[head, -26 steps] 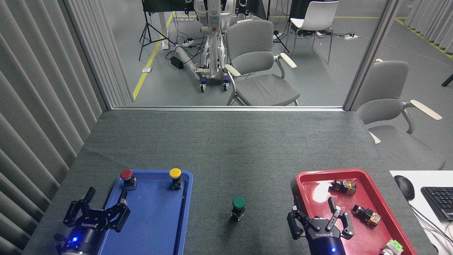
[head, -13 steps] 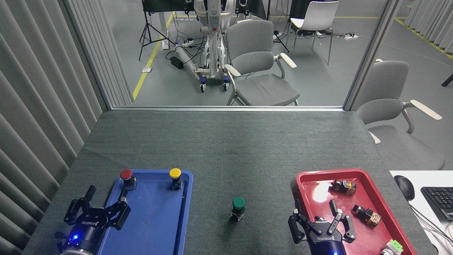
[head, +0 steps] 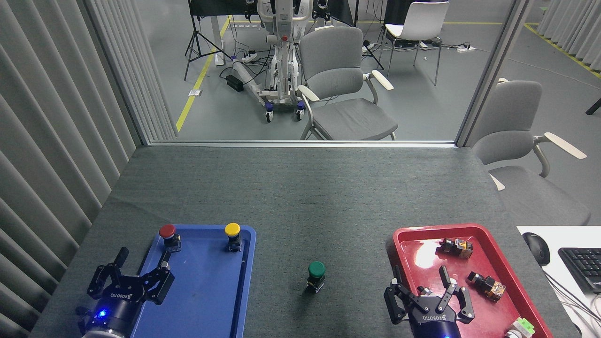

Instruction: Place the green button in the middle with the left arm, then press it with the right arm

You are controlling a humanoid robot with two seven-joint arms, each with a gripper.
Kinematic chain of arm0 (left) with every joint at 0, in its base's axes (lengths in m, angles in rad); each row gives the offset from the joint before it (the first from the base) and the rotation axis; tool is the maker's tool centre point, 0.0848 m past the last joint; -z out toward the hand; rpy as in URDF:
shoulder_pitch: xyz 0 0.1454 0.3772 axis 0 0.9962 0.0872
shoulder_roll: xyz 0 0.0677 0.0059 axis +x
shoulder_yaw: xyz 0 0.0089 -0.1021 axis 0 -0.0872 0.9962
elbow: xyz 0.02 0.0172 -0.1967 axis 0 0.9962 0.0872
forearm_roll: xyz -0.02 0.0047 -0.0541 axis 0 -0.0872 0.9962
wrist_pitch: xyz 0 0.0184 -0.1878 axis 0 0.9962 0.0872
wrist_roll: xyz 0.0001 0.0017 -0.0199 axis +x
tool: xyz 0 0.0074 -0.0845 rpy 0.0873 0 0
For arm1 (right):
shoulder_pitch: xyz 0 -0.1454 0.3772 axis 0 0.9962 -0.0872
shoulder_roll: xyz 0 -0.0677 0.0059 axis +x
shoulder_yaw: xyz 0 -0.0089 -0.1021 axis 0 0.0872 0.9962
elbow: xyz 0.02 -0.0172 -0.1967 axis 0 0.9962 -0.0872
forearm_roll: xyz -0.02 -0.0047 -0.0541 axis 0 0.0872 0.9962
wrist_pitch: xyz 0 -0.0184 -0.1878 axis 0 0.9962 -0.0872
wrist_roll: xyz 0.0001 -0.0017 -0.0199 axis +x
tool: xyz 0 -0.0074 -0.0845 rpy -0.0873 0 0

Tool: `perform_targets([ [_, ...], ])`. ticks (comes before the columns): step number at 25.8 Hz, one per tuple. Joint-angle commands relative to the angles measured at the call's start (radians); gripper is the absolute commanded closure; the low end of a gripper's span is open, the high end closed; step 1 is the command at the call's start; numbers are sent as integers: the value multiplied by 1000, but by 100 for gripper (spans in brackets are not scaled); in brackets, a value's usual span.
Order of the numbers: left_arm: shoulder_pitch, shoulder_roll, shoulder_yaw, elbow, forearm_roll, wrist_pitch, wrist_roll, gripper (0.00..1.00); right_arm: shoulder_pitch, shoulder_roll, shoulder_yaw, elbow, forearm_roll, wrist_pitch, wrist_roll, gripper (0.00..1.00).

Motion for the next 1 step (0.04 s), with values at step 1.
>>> perform_targets([
  [1, 0, -2, -1, 16, 0, -2, 0, 1, 9, -5, -1, 4, 0, 2, 8, 1],
])
